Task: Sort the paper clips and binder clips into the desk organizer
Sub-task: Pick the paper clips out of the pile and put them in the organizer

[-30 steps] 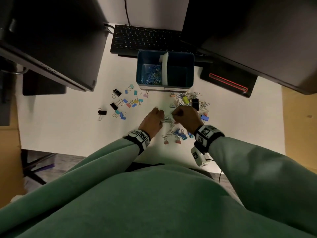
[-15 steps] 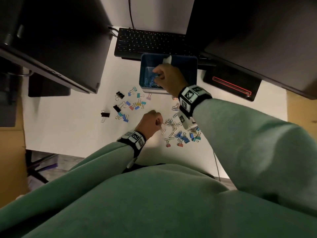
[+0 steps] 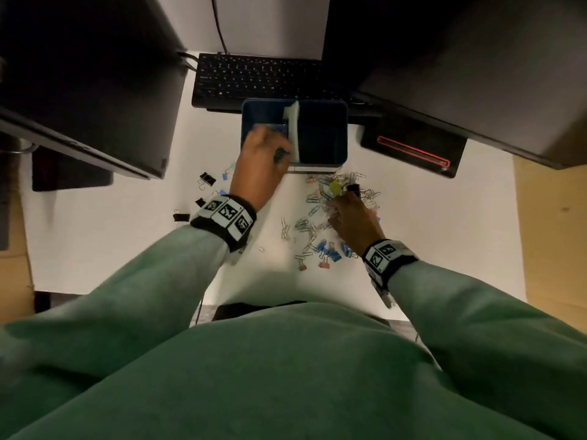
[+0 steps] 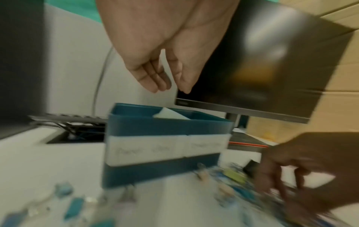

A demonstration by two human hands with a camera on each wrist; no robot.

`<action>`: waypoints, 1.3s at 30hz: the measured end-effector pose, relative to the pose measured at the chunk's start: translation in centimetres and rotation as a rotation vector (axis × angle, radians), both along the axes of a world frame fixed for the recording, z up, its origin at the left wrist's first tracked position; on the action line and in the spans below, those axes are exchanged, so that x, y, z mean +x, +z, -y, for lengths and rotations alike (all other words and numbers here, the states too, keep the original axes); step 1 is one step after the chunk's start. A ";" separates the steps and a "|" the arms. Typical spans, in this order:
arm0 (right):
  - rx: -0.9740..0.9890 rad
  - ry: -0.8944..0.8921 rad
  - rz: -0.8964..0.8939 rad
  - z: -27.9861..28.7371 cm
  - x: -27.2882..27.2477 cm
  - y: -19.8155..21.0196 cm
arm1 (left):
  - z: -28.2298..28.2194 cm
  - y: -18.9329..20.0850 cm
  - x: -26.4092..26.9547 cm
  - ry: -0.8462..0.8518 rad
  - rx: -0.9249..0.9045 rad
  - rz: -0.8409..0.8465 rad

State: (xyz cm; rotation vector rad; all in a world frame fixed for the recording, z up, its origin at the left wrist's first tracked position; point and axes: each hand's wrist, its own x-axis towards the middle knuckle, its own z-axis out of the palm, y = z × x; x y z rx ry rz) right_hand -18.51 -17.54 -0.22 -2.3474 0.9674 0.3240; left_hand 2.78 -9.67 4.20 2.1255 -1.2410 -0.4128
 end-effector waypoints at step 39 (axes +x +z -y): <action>0.081 -0.012 0.154 3.7 15.4 7.0 | -0.4 1.1 4.1 0.138 0.148 -0.106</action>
